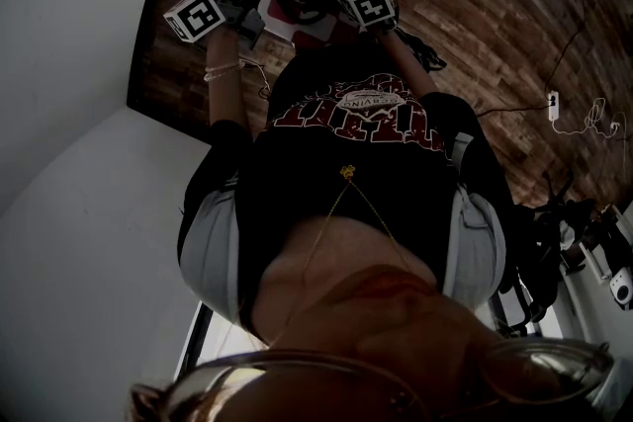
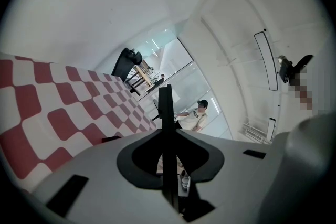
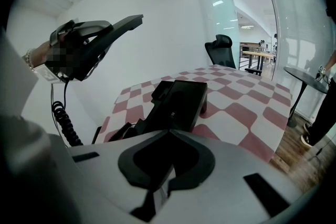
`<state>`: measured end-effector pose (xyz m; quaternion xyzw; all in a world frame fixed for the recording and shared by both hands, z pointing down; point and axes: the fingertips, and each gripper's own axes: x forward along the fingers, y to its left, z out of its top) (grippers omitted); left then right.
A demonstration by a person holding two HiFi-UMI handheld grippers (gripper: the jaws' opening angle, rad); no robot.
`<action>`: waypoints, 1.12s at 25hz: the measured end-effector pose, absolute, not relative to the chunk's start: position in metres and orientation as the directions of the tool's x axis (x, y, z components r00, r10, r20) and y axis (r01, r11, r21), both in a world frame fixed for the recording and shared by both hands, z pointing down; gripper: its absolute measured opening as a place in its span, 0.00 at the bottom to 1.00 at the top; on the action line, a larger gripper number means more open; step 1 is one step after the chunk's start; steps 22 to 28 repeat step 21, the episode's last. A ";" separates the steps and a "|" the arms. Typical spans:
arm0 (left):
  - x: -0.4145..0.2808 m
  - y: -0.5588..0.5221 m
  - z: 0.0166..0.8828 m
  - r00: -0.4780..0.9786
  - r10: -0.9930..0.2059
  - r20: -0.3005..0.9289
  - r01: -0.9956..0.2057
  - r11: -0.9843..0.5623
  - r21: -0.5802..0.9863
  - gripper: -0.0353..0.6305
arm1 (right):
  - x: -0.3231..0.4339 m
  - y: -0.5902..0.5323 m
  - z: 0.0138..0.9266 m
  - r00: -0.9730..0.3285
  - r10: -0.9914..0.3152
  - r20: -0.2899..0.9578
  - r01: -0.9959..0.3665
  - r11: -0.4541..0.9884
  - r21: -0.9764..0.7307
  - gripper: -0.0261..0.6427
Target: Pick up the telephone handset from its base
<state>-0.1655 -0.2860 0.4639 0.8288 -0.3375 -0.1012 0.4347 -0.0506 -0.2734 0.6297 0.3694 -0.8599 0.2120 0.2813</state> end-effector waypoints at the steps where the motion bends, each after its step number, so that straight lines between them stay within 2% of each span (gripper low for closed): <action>1: -0.165 -0.286 0.464 0.753 -0.646 0.126 -0.471 -0.394 0.790 0.17 | -0.051 -0.273 0.630 -0.568 -0.514 0.643 -0.754 0.637 -0.158 0.06; 28: -0.162 -0.285 0.473 0.769 -0.625 0.132 -0.460 -0.397 0.794 0.17 | -0.052 -0.273 0.631 -0.569 -0.514 0.642 -0.758 0.631 -0.167 0.06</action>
